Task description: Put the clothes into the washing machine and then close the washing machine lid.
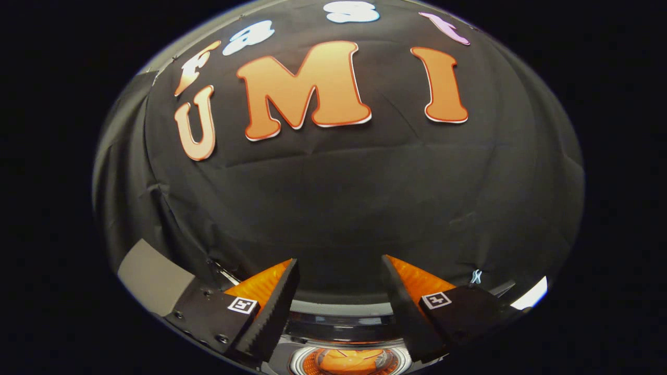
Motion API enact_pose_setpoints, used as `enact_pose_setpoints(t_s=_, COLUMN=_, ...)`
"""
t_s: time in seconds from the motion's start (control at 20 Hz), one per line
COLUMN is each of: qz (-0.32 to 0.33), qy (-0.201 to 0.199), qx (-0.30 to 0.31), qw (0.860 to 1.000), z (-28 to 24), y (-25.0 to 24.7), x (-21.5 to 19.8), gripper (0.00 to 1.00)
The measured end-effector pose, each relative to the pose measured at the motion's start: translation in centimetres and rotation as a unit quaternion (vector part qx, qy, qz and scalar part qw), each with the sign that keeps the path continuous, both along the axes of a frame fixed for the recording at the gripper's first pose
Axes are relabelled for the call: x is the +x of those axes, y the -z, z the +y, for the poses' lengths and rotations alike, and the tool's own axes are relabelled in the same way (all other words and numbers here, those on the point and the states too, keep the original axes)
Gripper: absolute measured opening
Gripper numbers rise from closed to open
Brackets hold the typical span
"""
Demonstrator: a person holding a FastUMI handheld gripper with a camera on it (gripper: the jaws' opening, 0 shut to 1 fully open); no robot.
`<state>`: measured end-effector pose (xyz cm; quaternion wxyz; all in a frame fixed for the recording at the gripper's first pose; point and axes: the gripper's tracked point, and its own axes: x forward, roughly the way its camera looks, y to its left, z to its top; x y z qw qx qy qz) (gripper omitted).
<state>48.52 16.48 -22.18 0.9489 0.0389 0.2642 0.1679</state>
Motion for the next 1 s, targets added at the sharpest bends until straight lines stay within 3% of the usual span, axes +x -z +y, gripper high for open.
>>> enact_pose_setpoints(t_s=0.25, qz=-0.015, qy=0.013, qx=-0.043, qw=0.999, z=-0.5, y=2.2, x=0.9, gripper=0.95)
enact_pose_setpoints(t_s=0.6, qz=-0.013, qy=0.015, qx=-0.04, qw=0.999, z=-0.6, y=2.1, x=0.9, gripper=0.97)
enact_pose_setpoints(t_s=1.0, qz=-0.022, qy=0.026, qx=-0.032, qw=0.999, z=-1.9, y=1.6, x=-4.5, gripper=0.97)
